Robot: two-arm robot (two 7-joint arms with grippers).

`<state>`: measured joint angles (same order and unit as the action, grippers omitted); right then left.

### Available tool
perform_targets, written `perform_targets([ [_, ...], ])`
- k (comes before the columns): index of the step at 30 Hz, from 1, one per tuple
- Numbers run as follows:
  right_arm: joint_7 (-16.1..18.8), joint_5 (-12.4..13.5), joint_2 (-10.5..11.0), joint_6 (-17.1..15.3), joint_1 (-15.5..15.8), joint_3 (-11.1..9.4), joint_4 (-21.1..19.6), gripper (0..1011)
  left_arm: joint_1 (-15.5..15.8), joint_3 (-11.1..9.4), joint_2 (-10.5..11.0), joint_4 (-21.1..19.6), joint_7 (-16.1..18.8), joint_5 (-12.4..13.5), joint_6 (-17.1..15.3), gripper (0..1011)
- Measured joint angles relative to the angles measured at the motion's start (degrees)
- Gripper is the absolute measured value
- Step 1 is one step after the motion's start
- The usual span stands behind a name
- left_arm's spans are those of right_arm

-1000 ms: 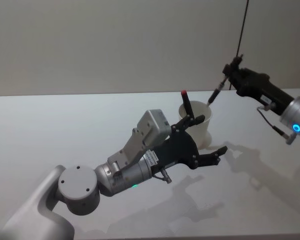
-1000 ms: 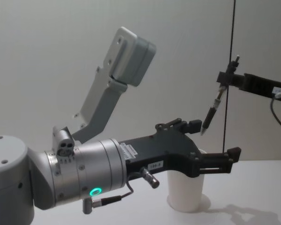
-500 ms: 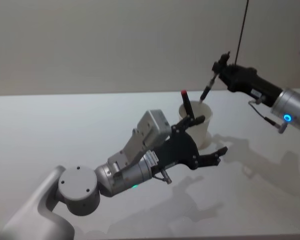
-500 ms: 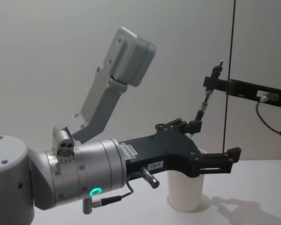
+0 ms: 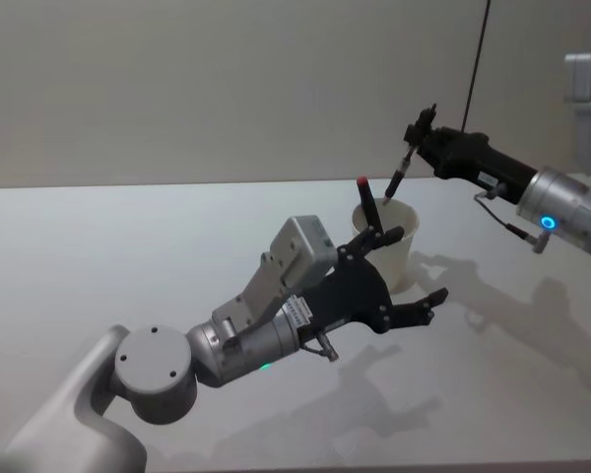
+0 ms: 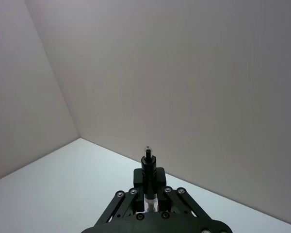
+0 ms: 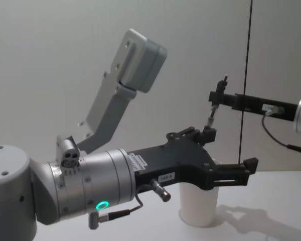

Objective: Place the pen into the pen holder.

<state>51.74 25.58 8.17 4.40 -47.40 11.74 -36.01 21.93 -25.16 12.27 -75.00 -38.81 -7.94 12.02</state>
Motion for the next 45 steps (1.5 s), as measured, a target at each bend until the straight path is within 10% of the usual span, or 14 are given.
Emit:
perform_targets([
  [28, 0.4, -1.5, -3.3, 5.4, -6.8, 4.2, 14.9, 169, 0.0, 0.0, 0.0, 0.0, 0.0, 0.0, 0.0, 1004],
  [45, -1.1, -2.1, -3.5, 5.9, -6.2, 5.1, 14.4, 727, 0.0, 0.0, 0.0, 0.0, 0.0, 0.0, 0.0, 1004],
])
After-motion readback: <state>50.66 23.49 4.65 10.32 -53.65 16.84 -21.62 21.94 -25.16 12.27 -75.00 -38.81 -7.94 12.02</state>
